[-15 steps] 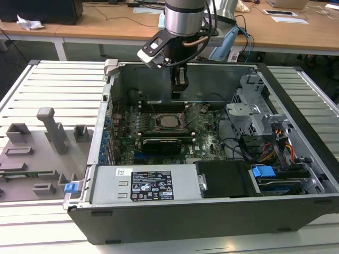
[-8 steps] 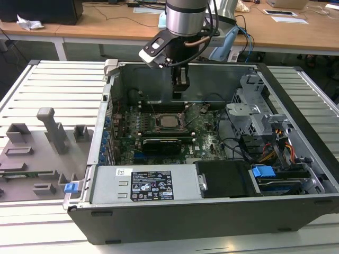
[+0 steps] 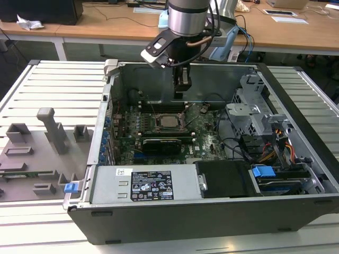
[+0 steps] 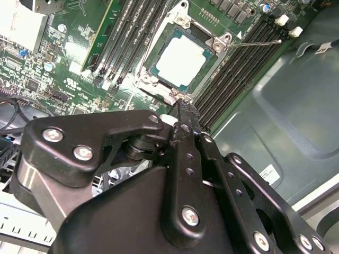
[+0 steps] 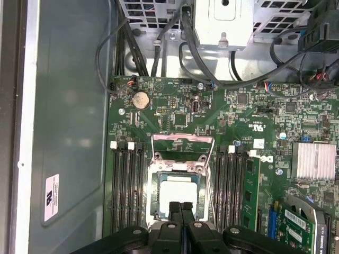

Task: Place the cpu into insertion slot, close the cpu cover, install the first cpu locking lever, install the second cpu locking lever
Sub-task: 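Close the cpu cover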

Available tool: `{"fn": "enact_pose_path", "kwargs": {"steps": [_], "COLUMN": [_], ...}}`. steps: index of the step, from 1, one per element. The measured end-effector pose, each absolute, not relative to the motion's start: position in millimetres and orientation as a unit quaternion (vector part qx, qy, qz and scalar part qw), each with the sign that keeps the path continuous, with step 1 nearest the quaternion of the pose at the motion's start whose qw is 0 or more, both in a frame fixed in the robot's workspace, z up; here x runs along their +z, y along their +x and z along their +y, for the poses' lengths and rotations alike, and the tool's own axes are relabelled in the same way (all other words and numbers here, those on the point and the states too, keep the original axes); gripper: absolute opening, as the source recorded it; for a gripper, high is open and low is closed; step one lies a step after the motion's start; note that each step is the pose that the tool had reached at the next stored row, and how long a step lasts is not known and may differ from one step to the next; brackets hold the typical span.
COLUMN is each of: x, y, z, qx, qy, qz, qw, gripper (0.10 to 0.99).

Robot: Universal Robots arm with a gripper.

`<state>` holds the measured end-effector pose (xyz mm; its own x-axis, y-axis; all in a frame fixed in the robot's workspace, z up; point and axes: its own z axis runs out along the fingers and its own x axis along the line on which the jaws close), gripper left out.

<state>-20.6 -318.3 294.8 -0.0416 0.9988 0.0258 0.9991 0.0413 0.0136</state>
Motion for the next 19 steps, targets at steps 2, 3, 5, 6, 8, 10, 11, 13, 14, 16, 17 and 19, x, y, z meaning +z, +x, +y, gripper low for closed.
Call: {"fn": "enact_pose_path", "kwargs": {"steps": [2, 3, 5, 6, 8, 10, 11, 13, 14, 16, 17, 19], "x": [294.8, 294.8, 294.8, 294.8, 294.8, 294.9, 294.9, 294.9, 294.9, 294.9, 294.9, 294.9], "y": [-20.2, -20.0, -19.8, -19.6, -19.4, -18.9, -18.7, -18.3, -18.0, -16.0, -15.1, -14.2], "z": [-318.3, -318.3, -318.3, -318.3, -318.3, -318.3, -318.3, -318.3, -318.3, -318.3, -318.2, -318.2], "qx": [-0.014, -0.014, -0.014, -0.014, -0.014, -0.014, -0.014, -0.014, -0.014, -0.014, -0.014, -0.014], "qy": [-0.692, -0.692, -0.692, -0.692, -0.692, -0.692, -0.692, -0.692, -0.692, -0.692, -0.692, -0.692], "qz": [-0.721, -0.722, -0.722, -0.722, -0.722, -0.721, -0.722, -0.722, -0.722, -0.722, -0.722, -0.722], "qw": [0.005, 0.005, 0.005, 0.005, 0.005, 0.005, 0.005, 0.005, 0.005, 0.005, 0.005, 0.005], "gripper": [0.106, 0.106, 0.106, 0.106, 0.106, 0.106, 0.106, 0.106, 0.106, 0.106, 0.106, 0.106]}}
